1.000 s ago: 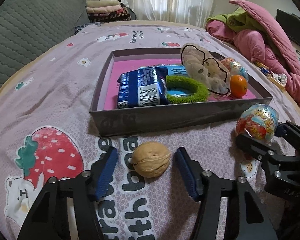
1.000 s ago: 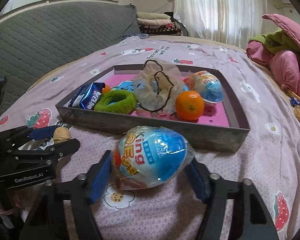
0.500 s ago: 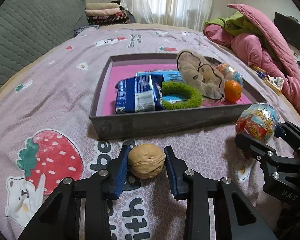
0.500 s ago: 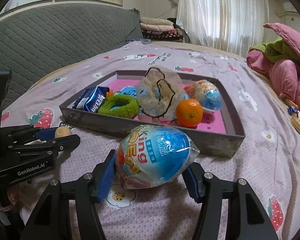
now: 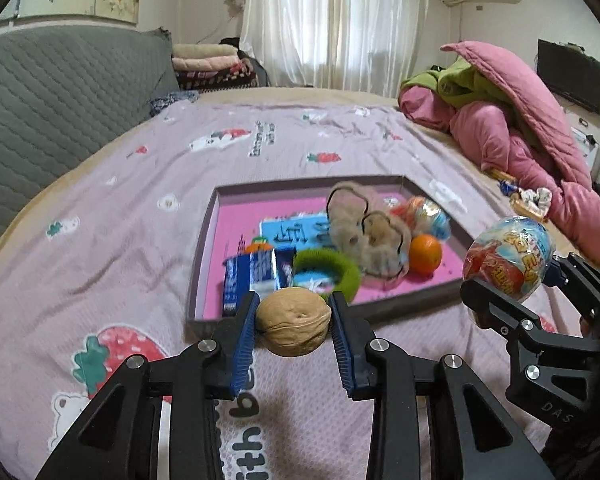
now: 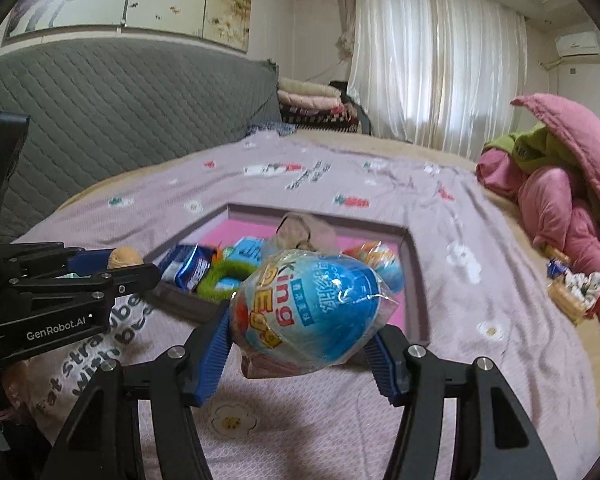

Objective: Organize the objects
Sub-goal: 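Lift the walnut over the tray with the left gripper while the right lifts the Kinder egg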

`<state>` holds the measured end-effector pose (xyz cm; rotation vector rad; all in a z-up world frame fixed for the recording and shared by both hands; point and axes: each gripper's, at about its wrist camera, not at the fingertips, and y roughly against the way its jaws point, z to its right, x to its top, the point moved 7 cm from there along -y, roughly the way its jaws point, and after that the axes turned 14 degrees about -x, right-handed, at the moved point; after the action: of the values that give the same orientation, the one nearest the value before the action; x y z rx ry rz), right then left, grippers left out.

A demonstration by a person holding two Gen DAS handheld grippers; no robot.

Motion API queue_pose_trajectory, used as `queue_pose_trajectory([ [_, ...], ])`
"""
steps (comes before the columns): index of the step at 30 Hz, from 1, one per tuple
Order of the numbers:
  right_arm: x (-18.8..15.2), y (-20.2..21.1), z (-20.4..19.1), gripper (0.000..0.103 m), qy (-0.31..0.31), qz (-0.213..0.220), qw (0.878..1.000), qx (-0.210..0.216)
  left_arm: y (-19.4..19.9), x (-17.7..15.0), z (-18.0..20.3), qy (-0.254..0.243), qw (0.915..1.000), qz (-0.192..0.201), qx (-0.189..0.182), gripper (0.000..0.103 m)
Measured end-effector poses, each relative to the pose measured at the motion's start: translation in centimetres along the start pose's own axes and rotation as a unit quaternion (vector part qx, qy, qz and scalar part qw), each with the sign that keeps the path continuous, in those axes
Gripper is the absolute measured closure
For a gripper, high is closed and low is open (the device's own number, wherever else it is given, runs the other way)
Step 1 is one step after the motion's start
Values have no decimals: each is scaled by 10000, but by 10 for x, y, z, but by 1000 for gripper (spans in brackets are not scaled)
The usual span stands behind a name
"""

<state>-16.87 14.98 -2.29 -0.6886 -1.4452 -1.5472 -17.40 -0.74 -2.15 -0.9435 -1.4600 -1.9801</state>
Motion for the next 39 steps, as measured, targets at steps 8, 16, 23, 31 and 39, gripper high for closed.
queue_pose_trajectory([
  [8,25,9,17,42,-3,278,9994,-195,5,25,11,-72,9999,153,-5,67],
  [16,50,8,31,42,-46,489,9984,-261,4,55,17,-163,9994,300,-20,67],
  [23,72,1,38,42,-38,635,9974,-326,-4,80,22,-236,9989,406,4,67],
  [31,79,-14,49,42,33,576,9978,-315,-24,96,31,-271,9988,397,-25,67],
  [39,63,-32,53,42,92,355,9989,-290,-53,93,41,-296,9992,263,-104,67],
])
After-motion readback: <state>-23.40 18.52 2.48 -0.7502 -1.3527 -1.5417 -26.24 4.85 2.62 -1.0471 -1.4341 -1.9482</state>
